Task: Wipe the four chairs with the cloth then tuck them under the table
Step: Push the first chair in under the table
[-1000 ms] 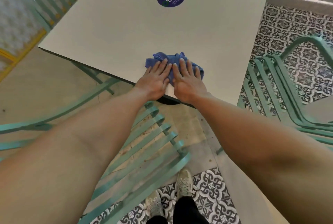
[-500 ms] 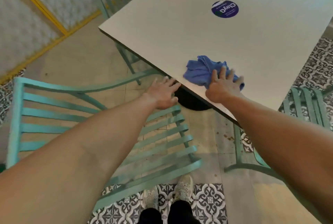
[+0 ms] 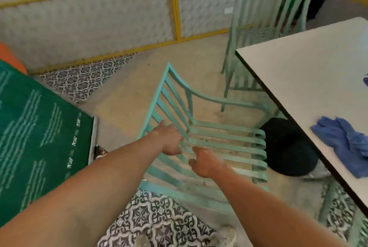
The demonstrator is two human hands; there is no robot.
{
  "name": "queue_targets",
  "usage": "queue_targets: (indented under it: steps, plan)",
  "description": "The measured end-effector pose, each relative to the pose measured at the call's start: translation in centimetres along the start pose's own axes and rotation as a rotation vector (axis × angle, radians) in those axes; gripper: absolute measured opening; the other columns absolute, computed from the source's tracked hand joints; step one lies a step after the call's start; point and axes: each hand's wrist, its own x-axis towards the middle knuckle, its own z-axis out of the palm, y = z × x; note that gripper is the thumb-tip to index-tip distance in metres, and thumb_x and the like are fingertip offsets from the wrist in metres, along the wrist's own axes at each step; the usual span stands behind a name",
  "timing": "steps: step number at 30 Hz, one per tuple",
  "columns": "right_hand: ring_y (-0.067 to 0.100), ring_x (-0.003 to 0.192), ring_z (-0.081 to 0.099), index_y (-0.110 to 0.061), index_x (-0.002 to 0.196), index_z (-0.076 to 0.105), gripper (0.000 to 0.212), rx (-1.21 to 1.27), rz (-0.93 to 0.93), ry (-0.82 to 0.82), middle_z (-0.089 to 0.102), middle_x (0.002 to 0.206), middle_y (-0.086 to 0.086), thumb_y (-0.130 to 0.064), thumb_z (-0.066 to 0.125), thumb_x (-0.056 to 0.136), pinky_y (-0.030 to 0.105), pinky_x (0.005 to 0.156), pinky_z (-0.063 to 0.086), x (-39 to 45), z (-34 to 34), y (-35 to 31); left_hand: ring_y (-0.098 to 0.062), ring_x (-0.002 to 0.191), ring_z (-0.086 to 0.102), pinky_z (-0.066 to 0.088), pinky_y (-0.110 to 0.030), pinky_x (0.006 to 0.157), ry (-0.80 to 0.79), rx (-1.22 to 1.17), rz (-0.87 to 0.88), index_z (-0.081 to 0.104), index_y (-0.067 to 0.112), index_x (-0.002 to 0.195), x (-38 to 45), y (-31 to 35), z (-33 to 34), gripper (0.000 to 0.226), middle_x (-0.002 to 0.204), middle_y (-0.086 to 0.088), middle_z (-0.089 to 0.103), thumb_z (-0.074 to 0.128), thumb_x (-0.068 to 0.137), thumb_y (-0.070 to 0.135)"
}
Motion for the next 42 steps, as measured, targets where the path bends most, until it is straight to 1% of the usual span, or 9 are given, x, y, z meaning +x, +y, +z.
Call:
queue_targets:
  steps: [7, 10, 13, 16, 20, 25, 29, 36, 42]
  plan:
    - [0.033, 0.117, 0.055, -0.011, 0.126, 0.054, 0.040, -0.087, 0.104, 0.043, 0.058, 0.129, 0.016, -0.030, 0.048, 0.091, 0.035, 0.092, 0.045, 0.7, 1.8, -11.6, -0.024, 0.143, 0.026, 0.020, -0.054, 0.112, 0.227, -0.126, 0.039, 0.048, 0.023, 0.140, -6.9, -9.7, 4.7, 0.054, 0.147, -0.003, 0.045, 0.041, 0.096, 0.053]
    - [0.033, 0.111, 0.059, -0.016, 0.127, 0.053, 0.037, -0.048, 0.119, 0.317, 0.060, 0.125, 0.012, -0.028, 0.045, 0.093, 0.037, 0.086, 0.048, 0.5, 1.3, -18.2, -0.023, 0.141, 0.027, 0.023, -0.050, 0.111, 0.432, -0.254, 0.056, 0.049, 0.022, 0.138, -9.4, -14.1, 7.6, 0.047, 0.147, -0.002, 0.044, 0.036, 0.099, 0.045]
    - [0.032, 0.110, 0.058, -0.017, 0.130, 0.049, 0.038, -0.042, -0.116, 0.507, 0.055, 0.130, 0.006, -0.027, 0.046, 0.094, 0.039, 0.085, 0.048, 1.7, 1.7, -25.8, -0.025, 0.144, 0.020, 0.021, -0.051, 0.111, 0.437, -0.312, -0.044, 0.038, 0.023, 0.146, -12.0, -19.0, 11.6, 0.052, 0.152, -0.004, 0.035, 0.034, 0.100, 0.047]
    - [0.031, 0.125, 0.047, -0.016, 0.140, 0.039, 0.048, -0.058, -0.234, 0.354, 0.044, 0.142, 0.007, -0.031, 0.047, 0.095, 0.039, 0.097, 0.041, 4.3, 3.8, -31.2, -0.028, 0.147, 0.012, 0.017, -0.053, 0.114, 0.294, -0.330, -0.151, 0.024, 0.023, 0.153, -14.4, -23.5, 15.8, 0.062, 0.159, -0.008, 0.023, 0.033, 0.100, 0.053]
    - [0.038, 0.139, 0.025, -0.016, 0.148, 0.022, 0.067, -0.157, -0.046, 0.043, 0.028, 0.152, 0.014, -0.050, 0.043, 0.095, 0.053, 0.110, 0.029, 8.6, 7.6, -33.7, -0.029, 0.149, 0.005, 0.014, -0.053, 0.117, 0.146, -0.396, -0.237, 0.011, 0.022, 0.156, -16.2, -28.8, 20.7, 0.069, 0.163, -0.009, 0.009, 0.035, 0.100, 0.053]
    - [0.037, 0.135, 0.031, -0.019, 0.146, 0.026, 0.065, -0.198, 0.031, -0.045, 0.034, 0.149, 0.012, -0.055, 0.039, 0.094, 0.055, 0.106, 0.033, 13.1, 8.6, -34.8, -0.028, 0.150, 0.001, 0.009, -0.051, 0.119, 0.036, -0.436, -0.229, 0.005, 0.023, 0.157, -14.4, -33.8, 24.1, 0.073, 0.164, -0.008, 0.004, 0.036, 0.099, 0.054]
    - [0.034, 0.135, 0.033, -0.019, 0.146, 0.027, 0.064, -0.105, 0.084, -0.042, 0.036, 0.149, 0.009, -0.054, 0.041, 0.094, 0.052, 0.106, 0.034, 18.6, 6.4, -35.1, -0.027, 0.149, 0.003, 0.011, -0.050, 0.118, 0.033, -0.394, -0.145, 0.006, 0.022, 0.157, -9.3, -38.0, 22.0, 0.076, 0.163, -0.007, 0.006, 0.039, 0.098, 0.056]
    - [0.035, 0.135, 0.032, -0.018, 0.147, 0.026, 0.067, 0.030, 0.248, 0.097, 0.035, 0.149, 0.012, -0.054, 0.042, 0.093, 0.051, 0.105, 0.036, 25.1, -1.8, -33.7, -0.025, 0.149, 0.006, 0.015, -0.048, 0.117, 0.103, -0.156, 0.095, 0.010, 0.022, 0.156, 2.0, -42.9, 10.6, 0.081, 0.163, -0.007, 0.010, 0.046, 0.093, 0.058]
    - [0.030, 0.139, 0.025, -0.017, 0.146, 0.026, 0.068, 0.131, 0.398, 0.675, 0.030, 0.151, 0.011, -0.047, 0.050, 0.090, 0.043, 0.110, 0.029, 22.9, -9.6, -30.4, -0.024, 0.150, 0.005, 0.016, -0.050, 0.117, 0.408, 0.088, 0.452, 0.009, 0.022, 0.155, 10.5, -38.8, -1.6, 0.092, 0.163, -0.005, 0.009, 0.054, 0.086, 0.062]
